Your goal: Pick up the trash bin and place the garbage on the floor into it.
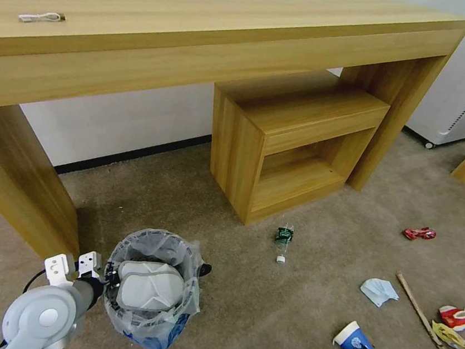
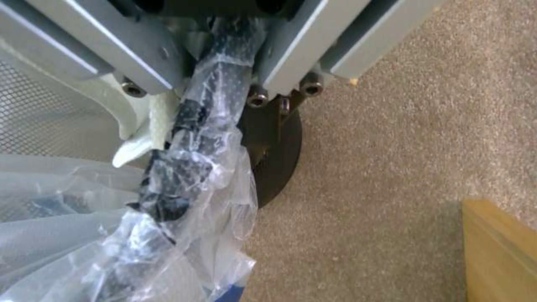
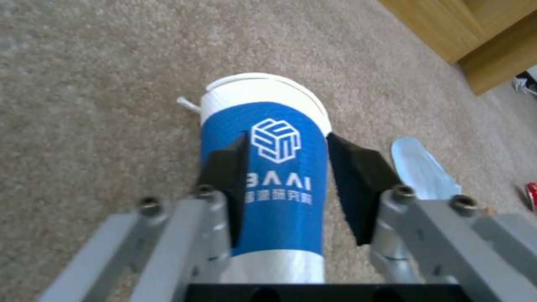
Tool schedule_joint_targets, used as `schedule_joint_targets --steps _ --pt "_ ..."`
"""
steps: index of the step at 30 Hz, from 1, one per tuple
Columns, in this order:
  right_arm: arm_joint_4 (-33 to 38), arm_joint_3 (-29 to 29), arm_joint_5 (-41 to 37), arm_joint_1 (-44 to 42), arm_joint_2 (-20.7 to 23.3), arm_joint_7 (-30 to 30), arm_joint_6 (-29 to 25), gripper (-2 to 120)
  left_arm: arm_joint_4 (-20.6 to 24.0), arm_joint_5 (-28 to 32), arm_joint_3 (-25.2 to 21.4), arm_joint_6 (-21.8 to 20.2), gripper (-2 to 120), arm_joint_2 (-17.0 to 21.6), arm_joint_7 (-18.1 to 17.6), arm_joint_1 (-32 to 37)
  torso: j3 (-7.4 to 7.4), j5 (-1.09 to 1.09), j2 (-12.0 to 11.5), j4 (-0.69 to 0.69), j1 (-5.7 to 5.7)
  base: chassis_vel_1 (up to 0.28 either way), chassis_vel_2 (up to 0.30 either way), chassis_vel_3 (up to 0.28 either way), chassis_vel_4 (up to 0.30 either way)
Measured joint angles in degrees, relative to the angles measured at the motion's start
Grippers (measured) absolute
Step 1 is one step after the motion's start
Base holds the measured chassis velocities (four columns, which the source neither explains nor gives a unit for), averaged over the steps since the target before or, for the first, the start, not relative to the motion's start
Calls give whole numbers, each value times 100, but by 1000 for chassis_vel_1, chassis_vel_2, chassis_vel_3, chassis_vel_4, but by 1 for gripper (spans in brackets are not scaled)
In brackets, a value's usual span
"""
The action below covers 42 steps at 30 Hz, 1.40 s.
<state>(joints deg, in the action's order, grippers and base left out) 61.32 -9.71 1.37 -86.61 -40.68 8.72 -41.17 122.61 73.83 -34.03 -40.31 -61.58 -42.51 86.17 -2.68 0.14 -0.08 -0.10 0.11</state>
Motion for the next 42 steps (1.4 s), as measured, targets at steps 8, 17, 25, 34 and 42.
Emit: schedule_joint_targets --steps 8,17,25,34,42 --pt "-82 -54 66 -15 -14 -55 2 70 -2 0 0 0 0 -2 4 -7 0 -1 0 -1 0 0 0 0 0" --pt "-226 58 123 90 -172 -66 -11 97 37 25 -38 6 0 21 5 -1 0 -1 0 0 0 0 0 0 0" --pt "-253 111 69 112 -276 -68 -12 100 52 40 -60 12 0 36 5 13 0 -1 0 0 0 0 0 0 0" --pt "-461 159 16 223 -380 -58 -15 99 52 45 -56 14 0 41 4 21 0 -1 0 0 0 0 0 0 0" --pt "-545 193 17 286 -416 -57 -16 98 69 45 -56 14 0 41 1 44 0 -1 0 0 0 0 0 0 0"
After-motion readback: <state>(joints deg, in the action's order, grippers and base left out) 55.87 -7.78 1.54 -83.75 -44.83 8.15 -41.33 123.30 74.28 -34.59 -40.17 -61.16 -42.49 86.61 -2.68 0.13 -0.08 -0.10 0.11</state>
